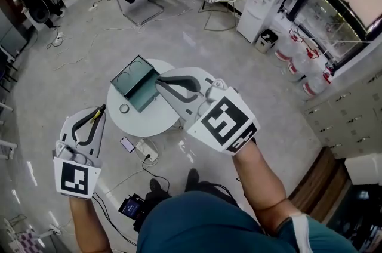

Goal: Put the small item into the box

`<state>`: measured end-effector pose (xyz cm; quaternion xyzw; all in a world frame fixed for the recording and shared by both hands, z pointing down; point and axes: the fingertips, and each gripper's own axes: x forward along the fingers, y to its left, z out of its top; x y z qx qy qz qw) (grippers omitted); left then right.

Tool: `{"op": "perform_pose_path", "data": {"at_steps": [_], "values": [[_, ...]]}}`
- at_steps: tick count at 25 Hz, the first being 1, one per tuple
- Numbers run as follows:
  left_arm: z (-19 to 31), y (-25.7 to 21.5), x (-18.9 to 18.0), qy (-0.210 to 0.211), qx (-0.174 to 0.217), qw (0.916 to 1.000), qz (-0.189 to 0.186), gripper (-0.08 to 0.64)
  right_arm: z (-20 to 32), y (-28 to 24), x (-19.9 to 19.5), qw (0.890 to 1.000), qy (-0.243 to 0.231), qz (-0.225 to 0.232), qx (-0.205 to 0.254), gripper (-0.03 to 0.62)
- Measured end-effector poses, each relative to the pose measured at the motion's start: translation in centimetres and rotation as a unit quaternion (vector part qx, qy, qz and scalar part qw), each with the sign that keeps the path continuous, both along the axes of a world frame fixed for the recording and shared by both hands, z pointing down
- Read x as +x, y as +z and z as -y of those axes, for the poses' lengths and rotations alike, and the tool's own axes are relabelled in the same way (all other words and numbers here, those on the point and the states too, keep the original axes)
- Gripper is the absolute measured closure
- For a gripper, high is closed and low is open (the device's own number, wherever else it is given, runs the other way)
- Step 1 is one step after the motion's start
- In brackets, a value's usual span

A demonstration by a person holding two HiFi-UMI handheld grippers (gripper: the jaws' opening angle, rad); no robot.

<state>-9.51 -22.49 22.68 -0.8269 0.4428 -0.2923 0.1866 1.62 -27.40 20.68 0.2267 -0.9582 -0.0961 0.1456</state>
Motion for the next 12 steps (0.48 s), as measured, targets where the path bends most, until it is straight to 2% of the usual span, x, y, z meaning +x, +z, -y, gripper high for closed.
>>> {"op": "perform_pose_path", "data": {"at_steps": [4, 12], "values": [[1.8, 1.1, -0.8, 0.005, -0.004, 0.9999, -0.015, 0.522, 1.1, 1.2, -0.3, 1.0, 0.015, -0.007, -0.001, 0.552], [8.0, 2.4, -3.5, 0.076, -0.013, 0.9964, -0.036, 0.522, 5.2, 2.1, -2.5, 0.996, 0.089, -0.026, -0.011, 0.552]]}}
